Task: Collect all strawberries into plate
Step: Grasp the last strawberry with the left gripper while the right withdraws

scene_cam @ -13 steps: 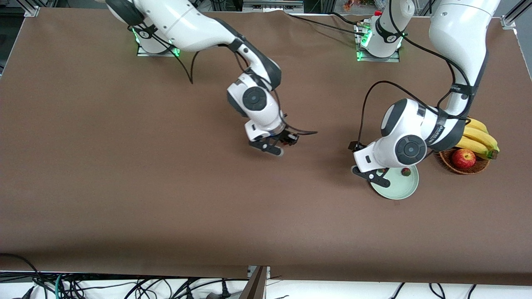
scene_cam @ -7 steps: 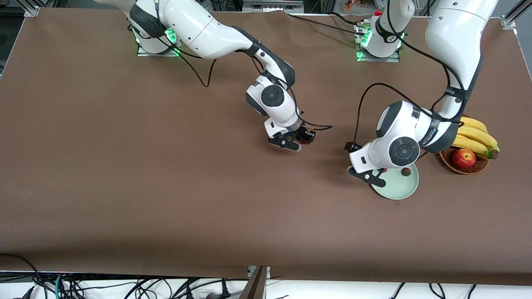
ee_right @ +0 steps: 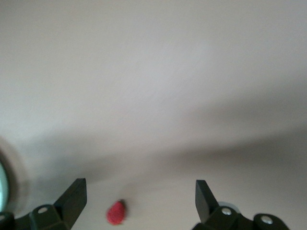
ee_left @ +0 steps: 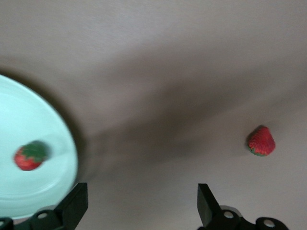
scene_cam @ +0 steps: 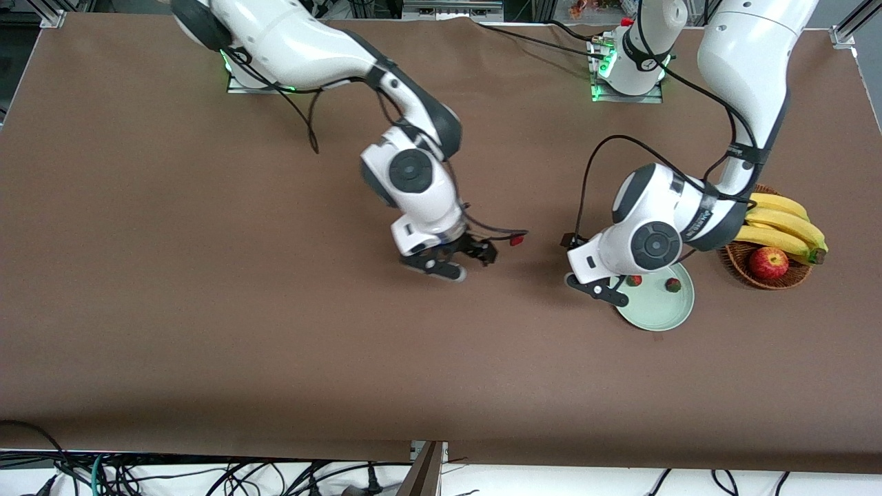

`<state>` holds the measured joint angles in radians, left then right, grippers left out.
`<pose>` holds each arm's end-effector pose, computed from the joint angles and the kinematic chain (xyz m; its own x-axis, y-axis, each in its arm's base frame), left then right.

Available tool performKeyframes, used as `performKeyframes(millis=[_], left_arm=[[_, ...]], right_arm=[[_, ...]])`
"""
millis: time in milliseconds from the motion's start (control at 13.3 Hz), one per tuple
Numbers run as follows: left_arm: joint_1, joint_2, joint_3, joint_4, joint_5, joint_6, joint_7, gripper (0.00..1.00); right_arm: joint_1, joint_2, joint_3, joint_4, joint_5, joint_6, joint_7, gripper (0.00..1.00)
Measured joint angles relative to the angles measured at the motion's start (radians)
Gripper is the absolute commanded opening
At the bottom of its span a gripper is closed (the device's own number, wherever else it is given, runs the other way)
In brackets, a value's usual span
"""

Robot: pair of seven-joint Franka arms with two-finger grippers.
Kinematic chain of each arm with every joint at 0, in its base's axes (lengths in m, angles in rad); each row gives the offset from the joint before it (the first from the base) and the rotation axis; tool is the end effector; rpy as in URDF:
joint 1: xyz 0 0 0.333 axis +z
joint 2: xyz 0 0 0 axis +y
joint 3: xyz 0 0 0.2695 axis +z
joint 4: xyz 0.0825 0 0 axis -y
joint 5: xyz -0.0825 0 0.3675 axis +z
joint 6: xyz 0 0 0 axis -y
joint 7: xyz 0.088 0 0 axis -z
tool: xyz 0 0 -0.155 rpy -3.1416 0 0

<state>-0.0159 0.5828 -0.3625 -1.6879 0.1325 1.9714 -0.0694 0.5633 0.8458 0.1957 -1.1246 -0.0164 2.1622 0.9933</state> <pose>0.5598 -0.2030 0.1838 0.9048 -0.3381 -0.2588 -0.3304 -0.9409 0.0741 0.5653 0.4835 0.2554 0.9535 -0.3015 -0.0006 -0.2929 -0.9260 -0.2381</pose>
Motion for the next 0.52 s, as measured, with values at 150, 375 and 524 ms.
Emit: performKeyframes(millis=[150, 375, 524], left_arm=[[-0.036, 0.001, -0.013, -0.066, 0.000, 0.111, -0.104, 1.00], [-0.118, 0.007, -0.020, -0.138, 0.000, 0.214, -0.277, 1.00], [-0.179, 0.022, -0.020, -0.149, 0.000, 0.263, -0.372, 1.00]], right_arm=[[-0.095, -0.101, 0.000, -0.047, 0.000, -0.152, -0.169, 1.00], [-0.229, -0.247, -0.001, -0.166, 0.000, -0.328, -0.437, 1.00], [-0.306, -0.338, -0.013, -0.228, 0.000, -0.430, -0.578, 1.00]])
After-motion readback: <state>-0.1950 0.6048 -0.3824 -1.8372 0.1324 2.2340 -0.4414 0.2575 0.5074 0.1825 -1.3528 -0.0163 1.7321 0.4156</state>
